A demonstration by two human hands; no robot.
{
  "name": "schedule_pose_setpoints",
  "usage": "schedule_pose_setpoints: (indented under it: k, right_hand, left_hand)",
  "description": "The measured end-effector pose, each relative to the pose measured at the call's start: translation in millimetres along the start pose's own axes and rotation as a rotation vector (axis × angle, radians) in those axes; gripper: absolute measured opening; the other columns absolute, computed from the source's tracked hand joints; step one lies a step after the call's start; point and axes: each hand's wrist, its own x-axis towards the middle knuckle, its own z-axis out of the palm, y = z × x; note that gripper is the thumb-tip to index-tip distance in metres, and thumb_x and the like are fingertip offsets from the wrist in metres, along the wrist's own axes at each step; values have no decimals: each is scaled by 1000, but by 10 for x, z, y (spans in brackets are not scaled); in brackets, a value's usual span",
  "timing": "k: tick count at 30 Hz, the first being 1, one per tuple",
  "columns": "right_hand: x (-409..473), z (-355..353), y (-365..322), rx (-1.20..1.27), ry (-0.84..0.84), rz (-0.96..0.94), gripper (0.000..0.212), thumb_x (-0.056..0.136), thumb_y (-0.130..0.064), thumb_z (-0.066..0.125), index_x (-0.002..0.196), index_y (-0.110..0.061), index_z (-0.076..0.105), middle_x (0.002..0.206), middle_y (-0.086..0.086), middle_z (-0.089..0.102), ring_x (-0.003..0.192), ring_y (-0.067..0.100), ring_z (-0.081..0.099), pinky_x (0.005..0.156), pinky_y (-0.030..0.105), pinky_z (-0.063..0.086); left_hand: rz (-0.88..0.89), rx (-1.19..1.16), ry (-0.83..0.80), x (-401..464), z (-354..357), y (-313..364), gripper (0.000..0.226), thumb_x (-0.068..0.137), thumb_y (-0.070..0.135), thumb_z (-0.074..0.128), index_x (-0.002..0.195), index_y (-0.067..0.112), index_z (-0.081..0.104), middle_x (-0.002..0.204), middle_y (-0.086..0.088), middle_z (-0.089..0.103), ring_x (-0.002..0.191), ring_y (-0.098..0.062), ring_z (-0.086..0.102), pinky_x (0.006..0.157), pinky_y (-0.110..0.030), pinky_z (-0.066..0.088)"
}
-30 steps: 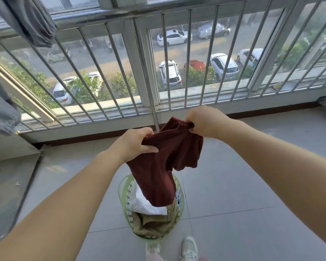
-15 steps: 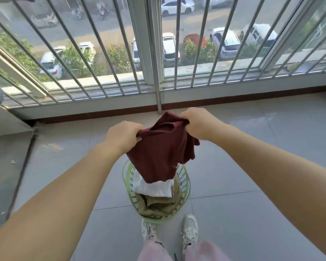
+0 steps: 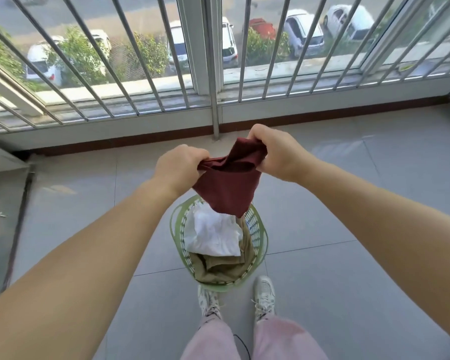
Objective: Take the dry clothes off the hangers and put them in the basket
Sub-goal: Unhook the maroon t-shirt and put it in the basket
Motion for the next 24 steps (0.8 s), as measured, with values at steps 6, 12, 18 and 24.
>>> schedule_pose_setpoints:
  k: [6,12,18,24]
  right_hand:
    - [-142,256,219,3,-235,132,23,76,7,57,80,-15,53,72,-4,51,67,13,44,56,19,37]
    - [-614,850,550,46,-439,287,40,75,4,57,64,-30,41,69,-10,47,68,14,44,55,20,36]
    - [-1079,1480,731,121,-626,354,39,76,5,52,64,-30,37,67,-12,42,71,16,41,51,12,29]
    - [-1106,1881,928,217,-644,426,41,76,6,52,64,-30,38,69,-10,44,74,17,43,56,18,32]
  left_hand:
    - [61,8,-130,-128,476,-1,11,86,13,55,94,15,63,89,-5,64,88,-28,56,66,-32,40]
    - [43,-45,-380,-511,1160,42,16,84,6,51,91,16,62,89,-5,64,85,-26,56,62,-32,40]
    - [-4,-113,-685,-841,1684,-29,23,80,4,52,94,19,63,94,-4,63,89,-27,56,74,-37,50]
    - [-14,-115,-793,-829,2022,-184,19,81,5,55,93,18,63,94,-6,65,88,-27,58,74,-40,50]
